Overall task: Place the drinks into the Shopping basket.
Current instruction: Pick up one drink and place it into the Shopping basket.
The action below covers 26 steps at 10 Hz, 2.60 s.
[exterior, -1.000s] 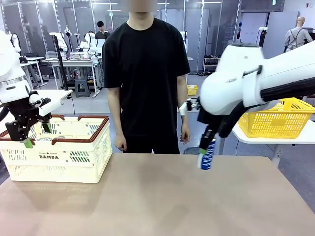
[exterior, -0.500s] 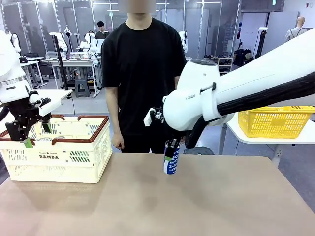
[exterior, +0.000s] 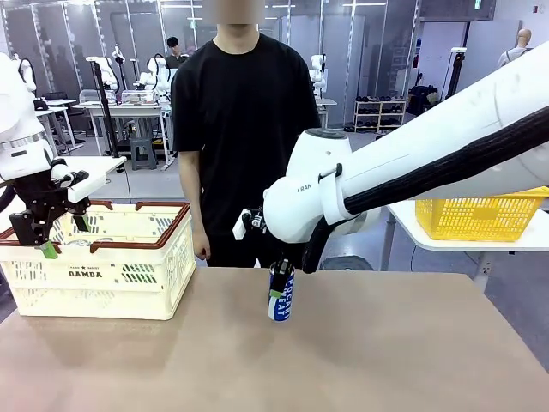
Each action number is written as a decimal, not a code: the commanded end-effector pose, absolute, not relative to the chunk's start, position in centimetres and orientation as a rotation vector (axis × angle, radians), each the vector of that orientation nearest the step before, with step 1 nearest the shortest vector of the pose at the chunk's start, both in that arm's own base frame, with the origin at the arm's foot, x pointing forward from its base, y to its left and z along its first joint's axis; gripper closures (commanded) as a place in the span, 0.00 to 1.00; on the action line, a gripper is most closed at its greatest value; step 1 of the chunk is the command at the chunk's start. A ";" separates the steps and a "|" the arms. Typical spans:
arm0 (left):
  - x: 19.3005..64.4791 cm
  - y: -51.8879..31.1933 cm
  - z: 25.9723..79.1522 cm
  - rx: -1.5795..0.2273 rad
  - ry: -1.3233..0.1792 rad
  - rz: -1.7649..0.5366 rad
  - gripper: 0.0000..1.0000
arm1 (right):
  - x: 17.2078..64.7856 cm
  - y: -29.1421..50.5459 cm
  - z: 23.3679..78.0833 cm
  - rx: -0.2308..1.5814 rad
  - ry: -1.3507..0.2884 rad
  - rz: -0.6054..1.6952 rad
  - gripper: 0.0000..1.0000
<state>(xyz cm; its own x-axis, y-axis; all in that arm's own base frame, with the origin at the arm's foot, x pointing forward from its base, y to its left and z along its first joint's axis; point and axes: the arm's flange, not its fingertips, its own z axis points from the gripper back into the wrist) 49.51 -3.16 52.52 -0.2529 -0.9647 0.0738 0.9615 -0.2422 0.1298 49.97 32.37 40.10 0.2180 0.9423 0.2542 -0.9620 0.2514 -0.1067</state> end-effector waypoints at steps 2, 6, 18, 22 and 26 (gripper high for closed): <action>49.3 -3.3 52.7 0.036 -0.159 -1.803 0.00 | 51.5 32.6 38.6 0.100 -0.293 1.338 0.42; 49.3 -3.3 52.7 0.036 -0.159 -1.803 0.00 | 52.4 32.5 37.0 0.107 -0.274 1.325 0.42; 49.3 -3.3 52.7 0.036 -0.159 -1.803 0.00 | 50.7 30.2 41.2 0.053 -0.227 1.379 0.00; 49.3 -3.3 52.7 0.036 -0.159 -1.803 0.00 | 46.7 24.7 45.9 -0.012 -0.201 1.348 0.00; 49.3 -3.3 52.7 0.036 -0.159 -1.803 0.00 | 40.5 14.1 48.7 -0.101 -0.165 1.226 0.00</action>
<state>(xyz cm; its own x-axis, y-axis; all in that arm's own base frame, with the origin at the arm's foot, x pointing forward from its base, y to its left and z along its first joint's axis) 49.52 -3.11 52.54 -0.2520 -0.9649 0.0740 0.9617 -0.2412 0.1301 41.96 15.66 49.14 0.3312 0.9407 0.0731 -0.9288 0.3386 -0.1506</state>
